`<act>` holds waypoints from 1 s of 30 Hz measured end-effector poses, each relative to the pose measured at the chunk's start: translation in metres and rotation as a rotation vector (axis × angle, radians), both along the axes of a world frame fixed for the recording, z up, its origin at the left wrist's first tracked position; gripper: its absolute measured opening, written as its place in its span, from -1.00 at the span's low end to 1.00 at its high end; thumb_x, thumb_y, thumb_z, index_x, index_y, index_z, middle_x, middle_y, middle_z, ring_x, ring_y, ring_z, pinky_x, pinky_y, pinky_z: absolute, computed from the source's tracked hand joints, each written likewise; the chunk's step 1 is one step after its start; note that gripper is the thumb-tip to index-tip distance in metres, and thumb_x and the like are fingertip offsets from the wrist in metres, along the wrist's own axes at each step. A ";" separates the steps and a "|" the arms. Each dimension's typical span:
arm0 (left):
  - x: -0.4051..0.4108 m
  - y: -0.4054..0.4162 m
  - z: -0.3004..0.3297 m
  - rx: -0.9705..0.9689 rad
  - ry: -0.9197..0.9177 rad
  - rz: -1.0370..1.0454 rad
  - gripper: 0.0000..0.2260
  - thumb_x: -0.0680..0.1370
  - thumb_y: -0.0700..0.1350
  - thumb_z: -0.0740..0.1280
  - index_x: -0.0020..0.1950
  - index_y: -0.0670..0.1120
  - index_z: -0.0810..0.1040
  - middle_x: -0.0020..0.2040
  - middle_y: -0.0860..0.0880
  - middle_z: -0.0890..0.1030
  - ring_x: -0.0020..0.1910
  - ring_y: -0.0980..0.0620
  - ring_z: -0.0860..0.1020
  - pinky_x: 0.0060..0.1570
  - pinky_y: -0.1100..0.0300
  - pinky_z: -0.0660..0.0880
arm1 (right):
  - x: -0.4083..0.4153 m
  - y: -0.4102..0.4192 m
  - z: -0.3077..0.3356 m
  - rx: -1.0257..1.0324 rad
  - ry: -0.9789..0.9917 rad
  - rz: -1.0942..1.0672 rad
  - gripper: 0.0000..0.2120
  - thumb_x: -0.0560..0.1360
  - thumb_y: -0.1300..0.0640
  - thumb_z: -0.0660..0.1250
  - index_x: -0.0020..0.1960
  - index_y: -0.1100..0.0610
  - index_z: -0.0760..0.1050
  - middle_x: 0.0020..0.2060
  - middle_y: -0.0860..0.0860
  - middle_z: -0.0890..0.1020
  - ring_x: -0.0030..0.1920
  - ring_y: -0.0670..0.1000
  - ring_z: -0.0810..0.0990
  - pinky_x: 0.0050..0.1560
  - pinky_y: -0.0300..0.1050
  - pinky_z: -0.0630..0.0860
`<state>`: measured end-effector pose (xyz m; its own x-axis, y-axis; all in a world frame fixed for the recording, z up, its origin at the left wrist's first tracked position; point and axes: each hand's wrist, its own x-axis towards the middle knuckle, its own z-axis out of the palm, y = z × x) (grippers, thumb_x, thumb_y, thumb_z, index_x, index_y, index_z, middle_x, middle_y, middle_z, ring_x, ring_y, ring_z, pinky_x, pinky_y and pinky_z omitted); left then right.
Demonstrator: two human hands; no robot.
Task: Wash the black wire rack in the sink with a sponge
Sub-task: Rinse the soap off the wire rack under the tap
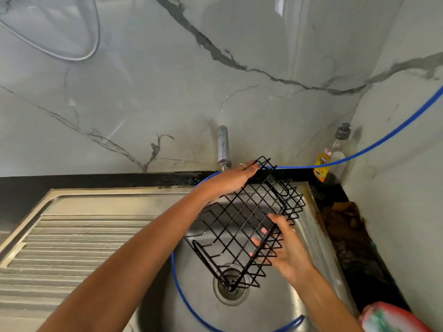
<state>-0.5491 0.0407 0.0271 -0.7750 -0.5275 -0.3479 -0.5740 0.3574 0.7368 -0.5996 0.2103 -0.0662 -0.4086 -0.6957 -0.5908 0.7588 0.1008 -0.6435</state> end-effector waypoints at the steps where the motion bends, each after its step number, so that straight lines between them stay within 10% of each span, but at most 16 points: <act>1: -0.006 -0.002 0.001 0.014 0.015 0.009 -0.54 0.67 0.13 -0.01 0.57 0.10 0.09 0.57 0.05 0.12 0.54 0.00 0.09 0.47 0.06 0.03 | 0.002 0.002 -0.001 -0.008 -0.007 0.010 -0.57 0.34 0.00 0.43 0.20 0.02 0.49 0.22 0.14 0.45 0.15 0.26 0.54 0.12 0.39 0.45; 8: -0.038 -0.032 -0.021 0.241 0.178 0.340 -0.62 0.62 0.06 0.19 0.41 -0.01 0.45 0.44 -0.05 0.41 0.39 -0.07 0.37 0.40 0.06 0.27 | 0.009 0.006 -0.003 -0.060 0.123 0.050 -0.52 0.33 0.00 0.46 0.22 -0.05 0.44 0.22 -0.01 0.48 0.19 0.13 0.52 0.09 0.26 0.52; 13: -0.043 -0.056 -0.034 0.596 0.514 0.531 -0.67 0.67 -0.16 0.08 0.39 -0.18 0.41 0.35 -0.14 0.51 0.23 -0.05 0.53 -0.04 0.21 0.54 | 0.004 0.006 -0.002 -0.063 0.307 0.028 0.11 0.03 -0.14 0.60 0.43 -0.34 0.06 0.45 0.03 0.27 0.36 0.11 0.38 0.29 0.33 0.35; 24: -0.009 -0.040 -0.033 1.149 0.932 0.700 -0.81 0.64 -0.29 0.15 0.14 -0.31 0.52 0.03 -0.28 0.65 -0.09 -0.10 0.69 -0.19 0.24 0.63 | -0.004 -0.001 -0.002 -0.077 0.330 -0.010 -0.03 0.24 -0.01 0.54 0.47 -0.28 0.05 0.40 0.07 0.34 0.30 0.11 0.43 0.33 0.33 0.30; 30: 0.022 -0.011 -0.026 0.695 0.849 0.682 -0.78 0.60 -0.42 0.11 0.10 -0.27 0.51 0.04 -0.16 0.61 -0.06 0.06 0.62 -0.20 0.38 0.56 | -0.002 -0.006 -0.003 -0.029 0.307 0.005 -0.11 0.25 -0.01 0.54 0.45 -0.22 0.15 0.24 -0.04 0.42 0.23 0.09 0.47 0.28 0.33 0.35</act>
